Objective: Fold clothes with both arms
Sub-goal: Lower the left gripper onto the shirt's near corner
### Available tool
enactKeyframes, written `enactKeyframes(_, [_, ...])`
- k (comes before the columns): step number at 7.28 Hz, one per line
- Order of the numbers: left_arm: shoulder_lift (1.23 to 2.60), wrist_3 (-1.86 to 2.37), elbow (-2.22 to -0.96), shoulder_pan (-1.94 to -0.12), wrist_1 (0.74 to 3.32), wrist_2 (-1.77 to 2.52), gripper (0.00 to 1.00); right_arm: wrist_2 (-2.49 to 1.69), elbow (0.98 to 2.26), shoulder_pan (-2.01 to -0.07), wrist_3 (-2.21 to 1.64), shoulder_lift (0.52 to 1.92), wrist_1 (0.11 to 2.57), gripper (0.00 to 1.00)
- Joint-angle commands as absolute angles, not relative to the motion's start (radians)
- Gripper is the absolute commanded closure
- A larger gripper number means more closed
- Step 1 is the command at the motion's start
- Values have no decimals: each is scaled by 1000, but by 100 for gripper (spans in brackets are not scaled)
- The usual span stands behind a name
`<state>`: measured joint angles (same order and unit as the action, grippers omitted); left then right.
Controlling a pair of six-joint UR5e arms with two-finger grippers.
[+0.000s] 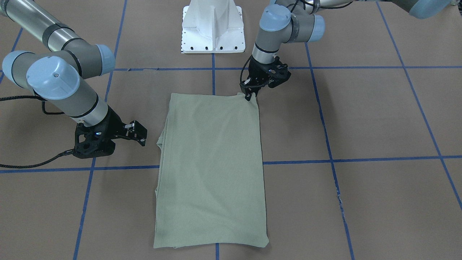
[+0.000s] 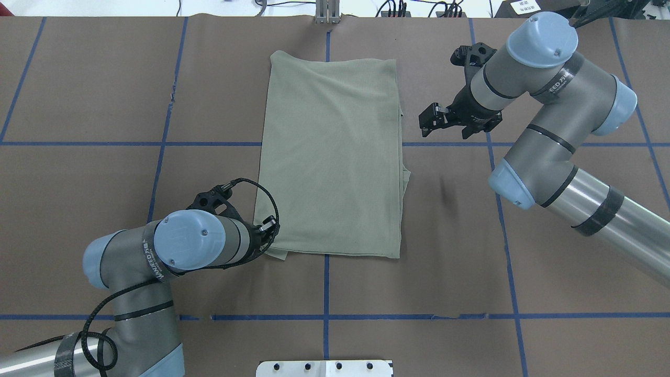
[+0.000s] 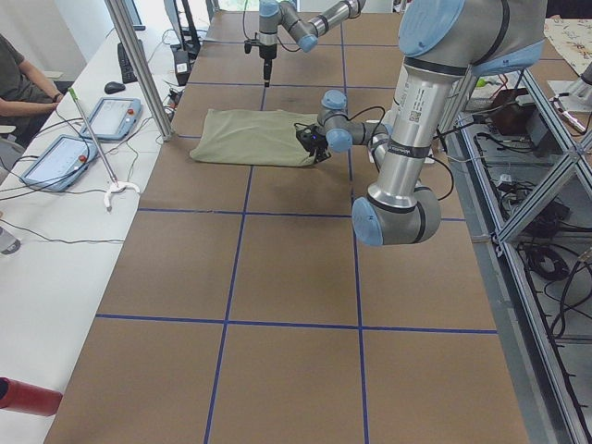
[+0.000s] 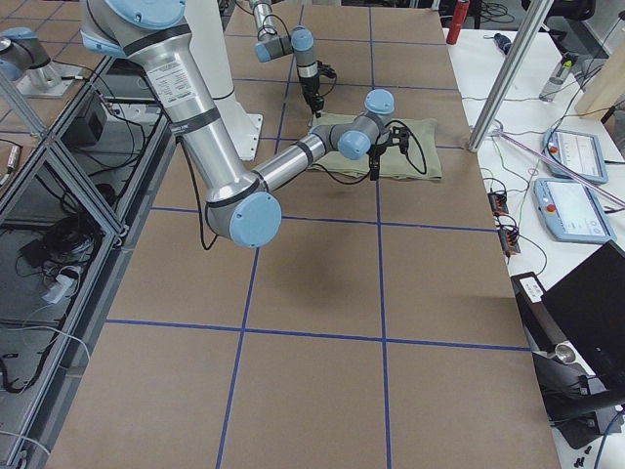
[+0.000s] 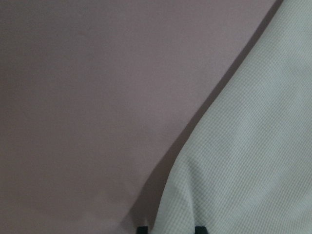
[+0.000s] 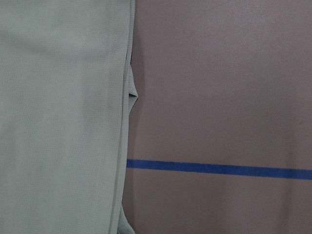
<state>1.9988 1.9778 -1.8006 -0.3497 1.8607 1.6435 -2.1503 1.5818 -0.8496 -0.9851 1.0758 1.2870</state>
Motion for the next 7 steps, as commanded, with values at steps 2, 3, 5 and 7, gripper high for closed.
enactKeyframes(2, [1999, 1979, -1799, -350, 1862, 1631, 78, -2151, 1574, -850, -988, 1078, 1289, 0])
enactKeyframes(3, [1997, 1980, -1802, -350, 1862, 1628, 96, -2151, 1577, -850, -991, 1080, 1287, 1])
enactKeyframes(5, [1991, 1979, -1853, -351, 1862, 1631, 100, -2151, 1598, -842, -1079, 1081, 1284, 0])
enactKeyframes(7, [1994, 1980, -1893, -345, 1846, 1631, 100, -2123, 1647, -781, -1237, 1086, 1284, 0])
